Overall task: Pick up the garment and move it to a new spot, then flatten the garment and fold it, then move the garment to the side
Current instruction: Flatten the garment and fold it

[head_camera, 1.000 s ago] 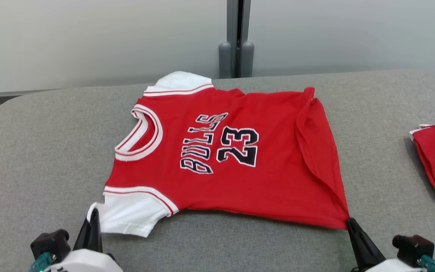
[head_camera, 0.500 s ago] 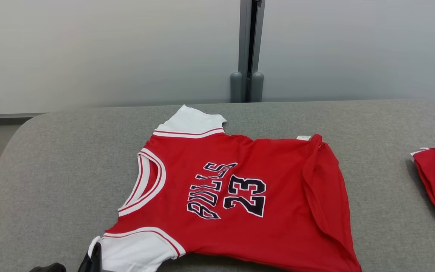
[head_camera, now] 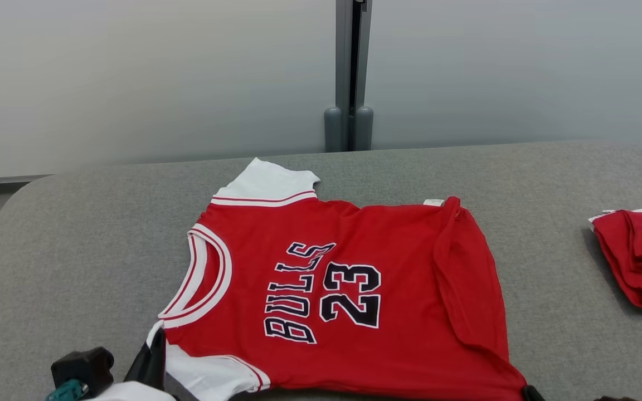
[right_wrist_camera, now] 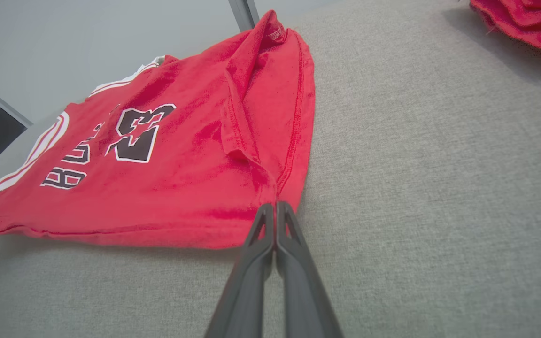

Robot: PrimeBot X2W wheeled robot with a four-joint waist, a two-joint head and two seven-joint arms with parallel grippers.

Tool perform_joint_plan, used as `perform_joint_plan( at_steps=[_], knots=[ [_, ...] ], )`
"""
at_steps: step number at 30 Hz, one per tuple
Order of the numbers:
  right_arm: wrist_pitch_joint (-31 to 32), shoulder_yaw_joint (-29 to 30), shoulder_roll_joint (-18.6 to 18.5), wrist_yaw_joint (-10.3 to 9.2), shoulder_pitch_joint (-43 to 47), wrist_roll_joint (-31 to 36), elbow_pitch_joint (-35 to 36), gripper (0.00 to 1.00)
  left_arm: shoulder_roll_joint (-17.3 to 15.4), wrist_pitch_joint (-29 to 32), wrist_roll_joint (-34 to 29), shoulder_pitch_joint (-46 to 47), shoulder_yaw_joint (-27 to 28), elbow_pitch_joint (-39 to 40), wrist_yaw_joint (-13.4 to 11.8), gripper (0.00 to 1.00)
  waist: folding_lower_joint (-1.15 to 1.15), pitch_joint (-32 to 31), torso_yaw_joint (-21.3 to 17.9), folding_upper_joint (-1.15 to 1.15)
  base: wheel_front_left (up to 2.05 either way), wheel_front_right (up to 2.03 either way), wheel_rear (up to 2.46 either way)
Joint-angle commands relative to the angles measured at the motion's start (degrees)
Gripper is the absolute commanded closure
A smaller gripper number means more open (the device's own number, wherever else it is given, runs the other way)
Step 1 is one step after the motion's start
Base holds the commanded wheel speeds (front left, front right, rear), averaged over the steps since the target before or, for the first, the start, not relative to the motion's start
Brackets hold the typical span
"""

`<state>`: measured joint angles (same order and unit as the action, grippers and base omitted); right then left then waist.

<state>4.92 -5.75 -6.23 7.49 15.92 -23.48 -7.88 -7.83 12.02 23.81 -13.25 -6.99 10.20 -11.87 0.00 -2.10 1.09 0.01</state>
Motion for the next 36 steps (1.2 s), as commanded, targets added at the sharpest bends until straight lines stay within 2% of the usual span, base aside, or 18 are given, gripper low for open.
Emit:
perform_joint_plan(
  at_steps=[1,7,12,19,25,26,27,28,29,30,36],
  knots=[
    [0.21,0.33,-0.6,0.0,-1.31,-0.12,-0.01,1.0,-0.33,-0.29,0.12,1.86,0.13,-1.08,0.61,1.0,0.0,0.32,-0.47,-0.01,0.0,0.0,0.0],
    [0.63,-0.27,-1.87,0.0,-7.25,-0.69,-2.55,1.0,-0.13,-1.49,1.69,11.11,0.03,-9.25,3.23,1.0,0.0,2.4,-2.3,-0.01,0.0,0.0,0.0],
    [-1.21,-1.69,-2.67,0.0,-13.96,-1.86,-5.28,1.0,0.33,-2.92,2.61,18.74,0.6,-16.28,4.05,1.0,0.0,6.09,-3.35,-0.01,0.0,0.0,0.0],
    [-3.71,-4.68,-4.3,0.0,-22.03,-4.27,-10.66,1.0,0.81,-5.26,3.35,27.6,0.7,-26.93,5.67,1.0,0.0,9.17,-3.21,-0.01,0.0,0.0,0.0],
    [-6.94,-7.0,-5.62,0.0,-26.6,-6.83,-14.93,1.0,1.2,-9.74,3.59,32.9,0.97,-34.63,7.35,1.0,0.0,10.59,-2.55,-0.01,0.0,0.0,0.0],
    [-7.6,-7.39,-5.74,0.0,-27.01,-7.2,-15.57,0.75,1.42,-10.67,3.78,33.54,0.9,-35.93,7.73,1.0,0.0,10.8,-2.45,-0.01,0.0,0.0,0.0],
    [-7.6,-7.39,-5.74,0.0,-27.01,-7.2,-15.57,0.75,1.42,-10.67,3.78,33.54,0.9,-35.93,7.73,1.0,0.0,10.8,-2.45,-0.01,0.0,0.0,0.0],
    [-8.24,-7.97,-5.89,0.0,-27.51,-7.37,-16.06,0.52,1.49,-11.55,3.71,34.19,0.82,-37.17,7.92,0.87,0.0,11.05,-2.36,-0.01,0.0,0.0,0.0],
    [-9.09,-8.62,-6.05,0.0,-27.95,-7.64,-16.31,0.0,1.6,-12.75,3.69,34.78,0.87,-38.25,8.28,0.27,0.0,11.16,-2.33,-0.01,0.0,0.0,0.0],
    [-10.03,-9.15,-6.3,0.0,-28.28,-7.82,-16.49,0.0,1.73,-13.54,3.84,35.18,0.81,-39.43,8.47,0.0,0.0,11.27,-2.31,-0.01,0.0,0.0,0.0],
    [-16.98,-11.34,-7.99,0.0,-29.08,-6.09,-15.37,0.0,1.97,-19.72,2.72,35.39,0.0,-43.59,9.26,0.0,0.0,11.38,-2.63,-0.01,0.0,0.0,0.0]
  ],
)
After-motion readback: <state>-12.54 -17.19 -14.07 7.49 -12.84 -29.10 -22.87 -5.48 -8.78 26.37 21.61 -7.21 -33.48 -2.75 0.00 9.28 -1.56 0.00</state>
